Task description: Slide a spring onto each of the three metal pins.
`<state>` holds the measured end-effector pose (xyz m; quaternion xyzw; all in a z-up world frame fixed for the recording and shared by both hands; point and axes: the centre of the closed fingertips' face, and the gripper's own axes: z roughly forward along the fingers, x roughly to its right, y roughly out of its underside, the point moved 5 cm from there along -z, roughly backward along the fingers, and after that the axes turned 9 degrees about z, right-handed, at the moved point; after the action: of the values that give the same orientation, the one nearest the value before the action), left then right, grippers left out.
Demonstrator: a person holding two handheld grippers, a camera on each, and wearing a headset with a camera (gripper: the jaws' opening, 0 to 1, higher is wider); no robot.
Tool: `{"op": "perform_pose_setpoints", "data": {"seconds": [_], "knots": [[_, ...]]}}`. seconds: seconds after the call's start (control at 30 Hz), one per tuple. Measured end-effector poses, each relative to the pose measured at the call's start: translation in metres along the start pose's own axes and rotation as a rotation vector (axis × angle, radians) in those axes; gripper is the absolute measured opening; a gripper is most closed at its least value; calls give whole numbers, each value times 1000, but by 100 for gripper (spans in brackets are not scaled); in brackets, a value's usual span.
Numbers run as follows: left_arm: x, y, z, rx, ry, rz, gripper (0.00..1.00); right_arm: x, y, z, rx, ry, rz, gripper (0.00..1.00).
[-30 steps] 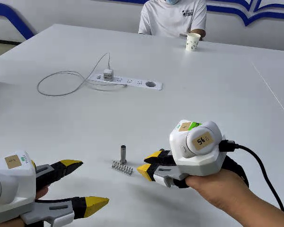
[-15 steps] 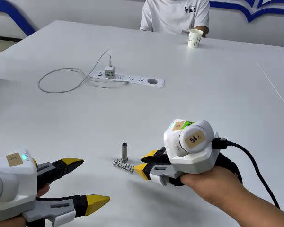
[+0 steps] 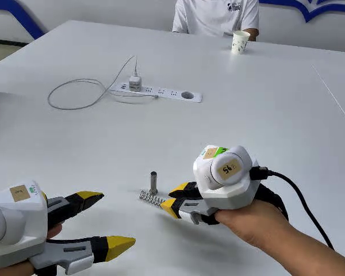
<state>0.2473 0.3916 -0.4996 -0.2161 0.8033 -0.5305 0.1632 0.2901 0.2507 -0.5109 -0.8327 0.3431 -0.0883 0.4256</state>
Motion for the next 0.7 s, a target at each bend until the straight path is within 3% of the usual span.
{"op": "perform_pose_setpoints", "data": {"seconds": [0.7], "knots": [[-4,7,2,-14,4,-12,69,2,7,16,-27,-22,3,15]]}}
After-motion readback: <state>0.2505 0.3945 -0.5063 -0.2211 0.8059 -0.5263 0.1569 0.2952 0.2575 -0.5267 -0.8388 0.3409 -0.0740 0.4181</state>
